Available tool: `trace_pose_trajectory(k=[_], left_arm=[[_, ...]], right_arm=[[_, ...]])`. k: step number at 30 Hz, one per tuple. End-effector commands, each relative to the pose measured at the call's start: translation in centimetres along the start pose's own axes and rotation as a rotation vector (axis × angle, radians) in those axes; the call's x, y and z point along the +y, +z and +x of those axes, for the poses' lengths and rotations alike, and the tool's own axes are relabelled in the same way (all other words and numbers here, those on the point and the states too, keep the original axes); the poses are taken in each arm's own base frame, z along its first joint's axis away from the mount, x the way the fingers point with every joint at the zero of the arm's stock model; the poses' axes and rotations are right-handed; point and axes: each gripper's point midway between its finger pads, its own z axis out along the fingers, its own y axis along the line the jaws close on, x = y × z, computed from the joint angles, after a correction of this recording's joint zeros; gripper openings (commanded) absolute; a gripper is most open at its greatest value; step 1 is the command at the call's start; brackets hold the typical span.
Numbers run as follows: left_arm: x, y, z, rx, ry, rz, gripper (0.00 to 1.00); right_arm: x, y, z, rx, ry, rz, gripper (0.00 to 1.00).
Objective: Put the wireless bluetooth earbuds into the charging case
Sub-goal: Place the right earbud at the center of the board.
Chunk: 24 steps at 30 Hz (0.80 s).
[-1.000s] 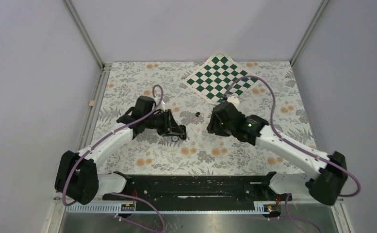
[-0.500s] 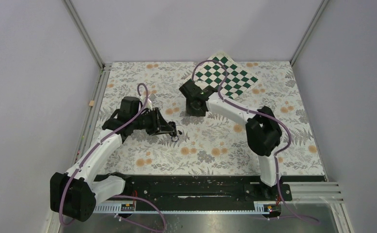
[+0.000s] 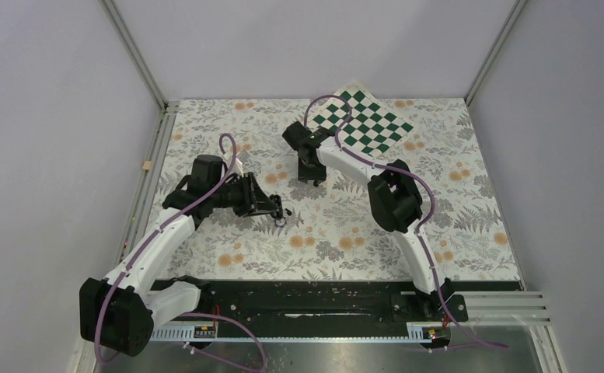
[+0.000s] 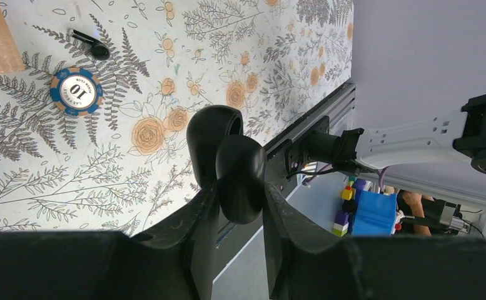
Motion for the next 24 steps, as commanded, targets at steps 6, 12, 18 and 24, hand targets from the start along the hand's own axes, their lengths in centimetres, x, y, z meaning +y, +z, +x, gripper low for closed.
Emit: trace_pose_trajectory(k=[6,12,18,24], left_arm=[[-1.5,-0.4,-1.0,-0.029,0.047,0.059,0.00],[-1.7,-0.6,-1.1,-0.036,0.051,0.065,0.00],[-1.9,-0.4,-1.1,-0.032,0.047,0.079,0.00],[-2.2,-0.4,-1.2,-0.032,0.047,0.094,0.00]], right_arm=[[-1.5,1.3,-0.5,0.045,-0.009,0.069,0.42],[-2.1,1.9,-0.4,0.062,0.002,0.074,0.36],[-2.7,1.8,-0.1,0.068,-0.007,0.070,0.33],[-2.8,2.2,0.4,0.093,0.016,0.039,0.28]])
